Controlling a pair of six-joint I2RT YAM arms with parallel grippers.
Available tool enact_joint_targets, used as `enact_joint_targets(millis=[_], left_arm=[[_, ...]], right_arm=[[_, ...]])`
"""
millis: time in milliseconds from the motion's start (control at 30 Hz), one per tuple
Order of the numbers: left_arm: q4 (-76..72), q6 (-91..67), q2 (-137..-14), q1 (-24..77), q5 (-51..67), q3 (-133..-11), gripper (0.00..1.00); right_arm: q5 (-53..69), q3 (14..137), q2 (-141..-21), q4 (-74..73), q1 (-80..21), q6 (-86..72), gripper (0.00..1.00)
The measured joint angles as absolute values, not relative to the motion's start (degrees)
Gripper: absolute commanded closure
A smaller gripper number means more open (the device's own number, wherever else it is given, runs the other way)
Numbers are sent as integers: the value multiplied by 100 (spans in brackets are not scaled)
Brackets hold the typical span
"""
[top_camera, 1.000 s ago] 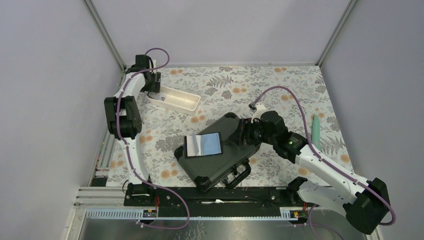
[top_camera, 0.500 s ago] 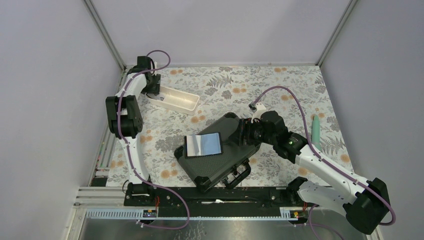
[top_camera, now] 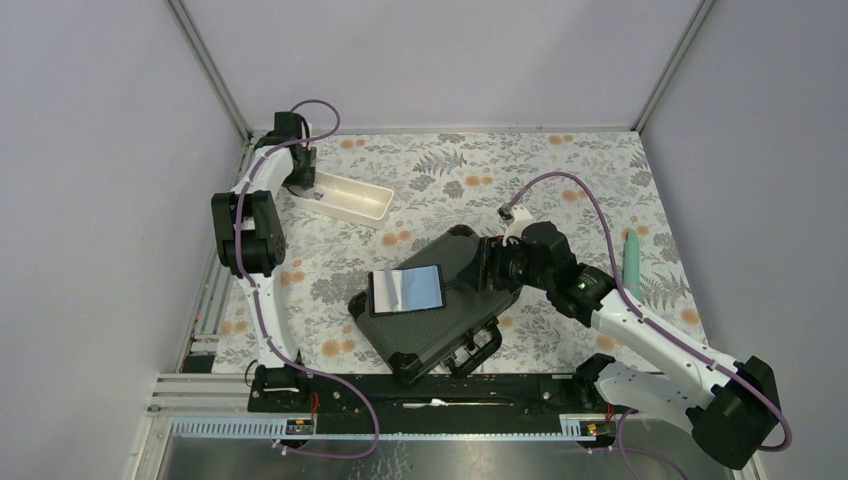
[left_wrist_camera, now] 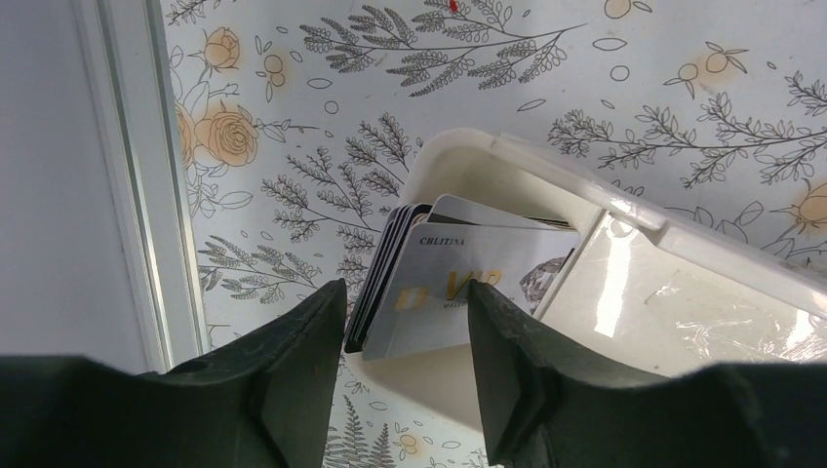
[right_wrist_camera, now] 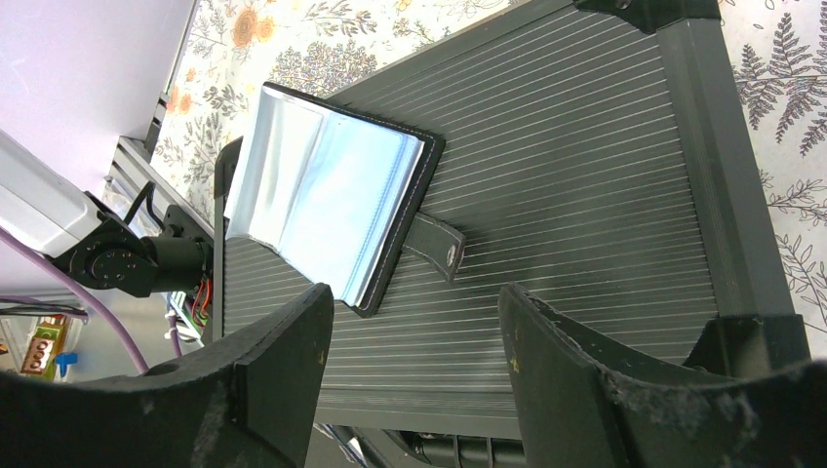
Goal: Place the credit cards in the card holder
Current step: Pick up the credit card from the storage box.
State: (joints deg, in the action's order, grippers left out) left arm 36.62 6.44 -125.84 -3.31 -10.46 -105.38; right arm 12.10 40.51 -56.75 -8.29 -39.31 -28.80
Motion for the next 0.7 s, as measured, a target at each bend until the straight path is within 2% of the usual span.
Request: enact_joint_targets(millis=[533, 700], left_arm=[[3632, 646, -12554, -322, -1129, -10538, 54], [3632, 666, -12499, -322, -1201, -10538, 50]], right_arm=[[1210, 4051, -5671, -829, -3931, -2880, 31], [1212, 4051, -5662, -829, -3931, -2880, 31]])
